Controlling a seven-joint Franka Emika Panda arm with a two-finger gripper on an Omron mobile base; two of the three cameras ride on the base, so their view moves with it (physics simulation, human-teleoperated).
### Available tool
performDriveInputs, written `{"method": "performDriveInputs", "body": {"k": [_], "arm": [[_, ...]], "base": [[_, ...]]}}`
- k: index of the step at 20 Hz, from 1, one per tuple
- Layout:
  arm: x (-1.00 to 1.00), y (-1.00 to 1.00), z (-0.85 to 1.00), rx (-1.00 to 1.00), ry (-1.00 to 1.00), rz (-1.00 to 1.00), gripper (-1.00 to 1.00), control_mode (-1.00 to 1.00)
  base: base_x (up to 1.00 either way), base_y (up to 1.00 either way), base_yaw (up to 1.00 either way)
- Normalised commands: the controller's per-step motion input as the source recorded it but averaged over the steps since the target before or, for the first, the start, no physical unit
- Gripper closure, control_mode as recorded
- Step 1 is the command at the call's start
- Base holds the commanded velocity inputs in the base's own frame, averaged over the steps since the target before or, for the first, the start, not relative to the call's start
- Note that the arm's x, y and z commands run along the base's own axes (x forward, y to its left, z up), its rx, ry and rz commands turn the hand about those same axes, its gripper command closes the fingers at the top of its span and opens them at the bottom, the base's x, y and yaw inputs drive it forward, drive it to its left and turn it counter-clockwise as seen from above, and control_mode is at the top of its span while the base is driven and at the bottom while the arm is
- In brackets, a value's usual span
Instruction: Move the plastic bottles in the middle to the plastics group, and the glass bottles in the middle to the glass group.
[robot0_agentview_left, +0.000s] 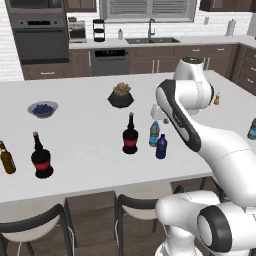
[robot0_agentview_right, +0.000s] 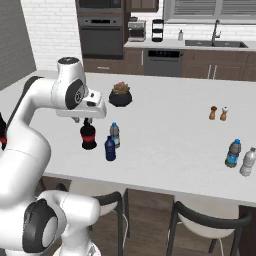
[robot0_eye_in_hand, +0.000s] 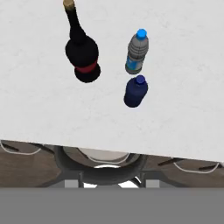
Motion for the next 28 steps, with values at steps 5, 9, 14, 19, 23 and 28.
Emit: {"method": "performDriveInputs", "body": {"k": [5, 9, 14, 19, 23, 28], "arm": [[-0.13, -0.17, -0.15, 0.00, 0.00, 0.00, -1.00, -1.00], [-0.15, -0.44, -0.38, 0.00, 0.00, 0.00, -1.00, -1.00], [0.16, -0.18, -0.54, 0.00, -0.01, -0.01, -1.00, -1.00], [0.49, -0.06, -0.52, 0.00, -0.03, 0.00, -1.00, -1.00], [0.72, 0.00, -0.31, 0.00, -0.03, 0.00, -1.00, -1.00], [0.37, 0.00, -0.33, 0.00, 0.00, 0.00, -1.00, -1.00]], "base": [[0.00, 0.00, 0.00], [0.00, 0.00, 0.00], [0.00, 0.00, 0.00], [0.00, 0.00, 0.00], [0.00, 0.00, 0.00], [0.00, 0.00, 0.00]]}}
